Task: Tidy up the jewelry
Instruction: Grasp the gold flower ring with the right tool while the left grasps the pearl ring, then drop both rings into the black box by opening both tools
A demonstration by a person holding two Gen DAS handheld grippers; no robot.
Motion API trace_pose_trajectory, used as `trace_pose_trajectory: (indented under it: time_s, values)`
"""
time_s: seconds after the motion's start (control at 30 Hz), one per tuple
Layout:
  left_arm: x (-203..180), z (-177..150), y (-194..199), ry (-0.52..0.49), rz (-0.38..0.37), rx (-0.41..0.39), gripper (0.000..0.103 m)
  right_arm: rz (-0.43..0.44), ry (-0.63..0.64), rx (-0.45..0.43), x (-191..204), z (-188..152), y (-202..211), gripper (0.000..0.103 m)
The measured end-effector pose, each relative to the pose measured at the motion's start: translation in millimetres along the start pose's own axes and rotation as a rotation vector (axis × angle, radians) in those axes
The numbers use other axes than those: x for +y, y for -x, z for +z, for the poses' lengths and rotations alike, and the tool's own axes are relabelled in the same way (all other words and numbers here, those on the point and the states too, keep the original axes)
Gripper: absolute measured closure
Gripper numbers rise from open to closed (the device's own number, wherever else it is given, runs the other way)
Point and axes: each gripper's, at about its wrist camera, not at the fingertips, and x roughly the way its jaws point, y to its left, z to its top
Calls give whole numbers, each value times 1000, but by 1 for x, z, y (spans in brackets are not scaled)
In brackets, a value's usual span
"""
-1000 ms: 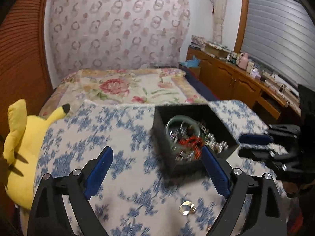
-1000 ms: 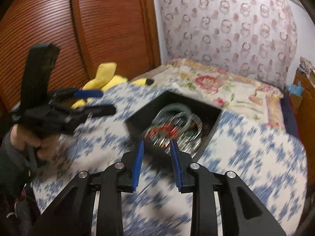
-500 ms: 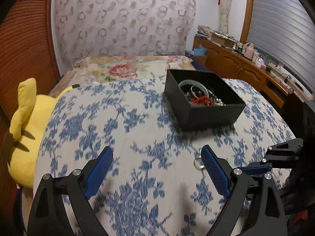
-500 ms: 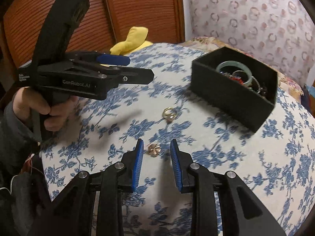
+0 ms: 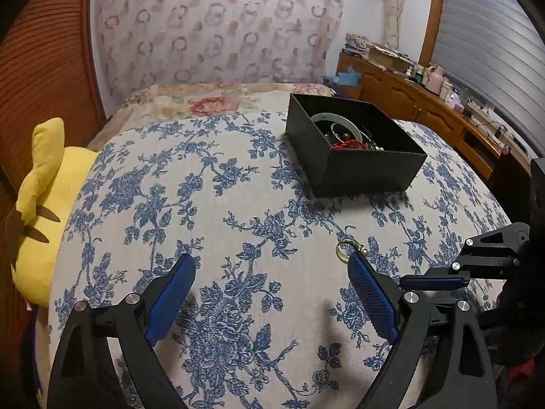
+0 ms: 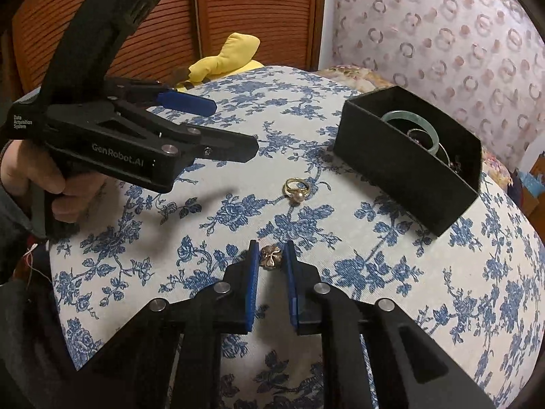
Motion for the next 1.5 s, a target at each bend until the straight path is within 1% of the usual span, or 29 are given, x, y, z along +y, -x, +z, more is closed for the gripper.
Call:
trace_pose_trajectory:
  time_s: [0.07,0.27,0.33,0.43,0.5,0.53,0.6,0.63,0.7,0.8,0.97,1.03,1.07,1.27,1.37,1.5]
  values:
    - [-3,0,-1,-3,-1,5,16,-8,-13,-12,-4,-3,6,87]
    - [-25,4,-5,-41,-35,10,16,-46,-65,-64,-23,-10,31,87]
    - [-33,8,-4,-50,-38,0,19,-66,-80,-80,-29,-12,40,87]
    - [-45,13,-6,-76,-50,-2,28,-85,-104,-103,-39,-16,54,87]
    - [-52,15,-9,-90,-61,7,37,-97,-115,-112,-44,-17,59,86]
    - [-54,15,-11,-96,-64,12,38,-101,-119,-115,-46,-18,61,86]
    - [-60,15,-16,-109,-65,27,48,-108,-126,-117,-49,-18,62,86]
    - [-61,14,-19,-112,-67,36,50,-111,-130,-117,-52,-20,63,86]
    - [-64,13,-24,-114,-71,54,61,-112,-137,-117,-55,-21,63,86]
    - [-66,12,-31,-120,-68,72,69,-111,-145,-116,-59,-22,61,86]
    - [-66,10,-37,-125,-58,91,73,-105,-151,-118,-61,-19,57,86]
    - [-67,10,-38,-133,-48,87,76,-103,-149,-118,-62,-18,56,86]
    - [-67,11,-38,-136,-41,87,80,-102,-150,-118,-62,-18,55,86]
    - [-65,14,-38,-131,-53,85,80,-99,-152,-119,-69,-13,51,86]
    - [-66,19,-33,-128,-62,69,80,-99,-153,-125,-73,-9,51,86]
    - [-69,31,-22,-131,-81,29,80,-102,-156,-144,-82,1,54,86]
